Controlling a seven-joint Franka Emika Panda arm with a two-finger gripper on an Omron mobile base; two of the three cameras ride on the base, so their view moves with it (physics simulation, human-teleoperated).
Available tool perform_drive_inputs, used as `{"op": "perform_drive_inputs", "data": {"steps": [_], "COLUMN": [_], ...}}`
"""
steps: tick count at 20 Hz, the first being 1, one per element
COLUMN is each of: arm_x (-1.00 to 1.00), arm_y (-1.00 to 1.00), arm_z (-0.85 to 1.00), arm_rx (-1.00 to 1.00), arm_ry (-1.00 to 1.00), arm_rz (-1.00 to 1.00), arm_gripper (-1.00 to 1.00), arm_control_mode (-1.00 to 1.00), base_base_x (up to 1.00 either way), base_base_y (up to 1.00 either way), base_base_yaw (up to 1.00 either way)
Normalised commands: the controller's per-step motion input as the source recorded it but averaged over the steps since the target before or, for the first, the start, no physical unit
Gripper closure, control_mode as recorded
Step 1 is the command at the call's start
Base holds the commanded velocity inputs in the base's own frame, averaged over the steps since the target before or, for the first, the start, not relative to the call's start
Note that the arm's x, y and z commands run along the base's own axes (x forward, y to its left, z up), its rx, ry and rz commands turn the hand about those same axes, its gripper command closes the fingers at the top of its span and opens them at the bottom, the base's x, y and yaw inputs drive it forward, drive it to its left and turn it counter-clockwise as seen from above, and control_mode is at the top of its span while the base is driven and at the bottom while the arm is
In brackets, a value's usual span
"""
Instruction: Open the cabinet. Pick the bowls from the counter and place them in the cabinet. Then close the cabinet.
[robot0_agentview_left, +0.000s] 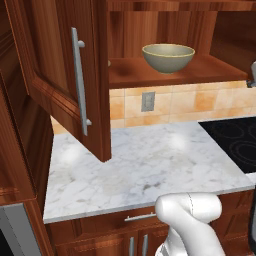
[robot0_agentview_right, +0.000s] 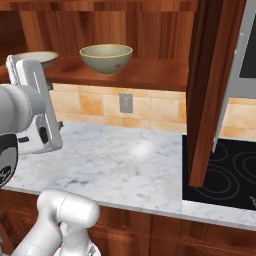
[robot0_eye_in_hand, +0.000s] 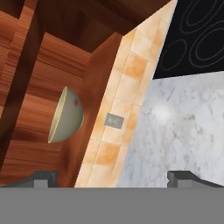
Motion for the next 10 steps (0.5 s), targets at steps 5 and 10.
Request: {"op": "perform_drive_inputs", "data": {"steps": [5, 10], "arm_x": [-0.40, -0.26], "arm_y": [-0.10, -0.05], "arm_z": [-0.03, -0.43], "arm_rx": [0.06, 0.04], "arm_ry": [-0.01, -0.06], "arm_rz": [0.01, 0.01], "arm_gripper": [-1.00, -1.00], "arm_control_mode": [-1.00, -1.00], "base_base_x": [0.00, 0.00], "base_base_y": [0.00, 0.00], "base_base_yaw": [0.00, 0.00]}}
